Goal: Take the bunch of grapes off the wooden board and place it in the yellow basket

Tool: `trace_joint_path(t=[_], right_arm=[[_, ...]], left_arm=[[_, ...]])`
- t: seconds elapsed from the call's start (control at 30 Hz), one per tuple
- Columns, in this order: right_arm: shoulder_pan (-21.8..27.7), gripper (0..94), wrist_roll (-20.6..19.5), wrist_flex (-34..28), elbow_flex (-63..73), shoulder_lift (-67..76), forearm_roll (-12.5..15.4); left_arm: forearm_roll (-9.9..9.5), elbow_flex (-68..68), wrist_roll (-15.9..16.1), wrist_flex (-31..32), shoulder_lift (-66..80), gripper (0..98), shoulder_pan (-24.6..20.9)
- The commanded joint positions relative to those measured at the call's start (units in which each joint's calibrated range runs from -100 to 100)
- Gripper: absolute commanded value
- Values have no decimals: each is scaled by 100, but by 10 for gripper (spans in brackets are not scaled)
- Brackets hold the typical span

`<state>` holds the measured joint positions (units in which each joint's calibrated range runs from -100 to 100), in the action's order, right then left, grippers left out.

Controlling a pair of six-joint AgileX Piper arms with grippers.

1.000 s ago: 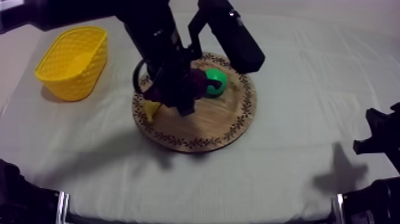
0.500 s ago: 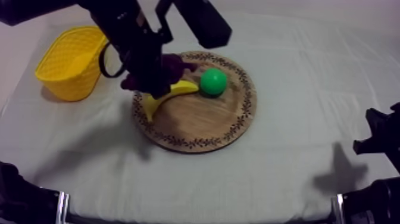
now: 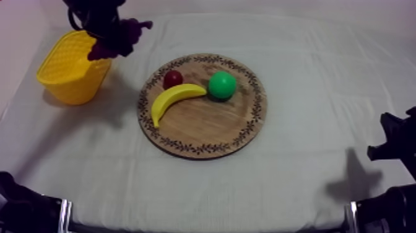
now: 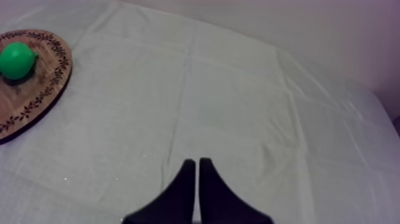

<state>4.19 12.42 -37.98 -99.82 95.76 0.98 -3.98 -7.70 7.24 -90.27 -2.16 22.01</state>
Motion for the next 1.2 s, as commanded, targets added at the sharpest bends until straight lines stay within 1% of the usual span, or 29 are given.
trace_joint_path(t=[0.0,0.23,0.47,0.63,0.8,1.17], right_arm=[[2,3,1,0,4,0,-3],[2,3,1,0,4,0,-3],[2,3,1,0,4,0,-3],[2,3,1,0,4,0,-3],[2,3,1,0,4,0,-3],[2,3,1,0,4,0,-3]], left_arm=[[-27,25,31,-4,26,462,-334],[-141,77,113,-16,152,475,-923],[-150,231,210,-78,182,486,-1462],[-132,485,233,-226,106,488,-1746],[-121,701,259,-289,-79,494,-1867],[-10,1167,216,-198,-1092,500,-1879]])
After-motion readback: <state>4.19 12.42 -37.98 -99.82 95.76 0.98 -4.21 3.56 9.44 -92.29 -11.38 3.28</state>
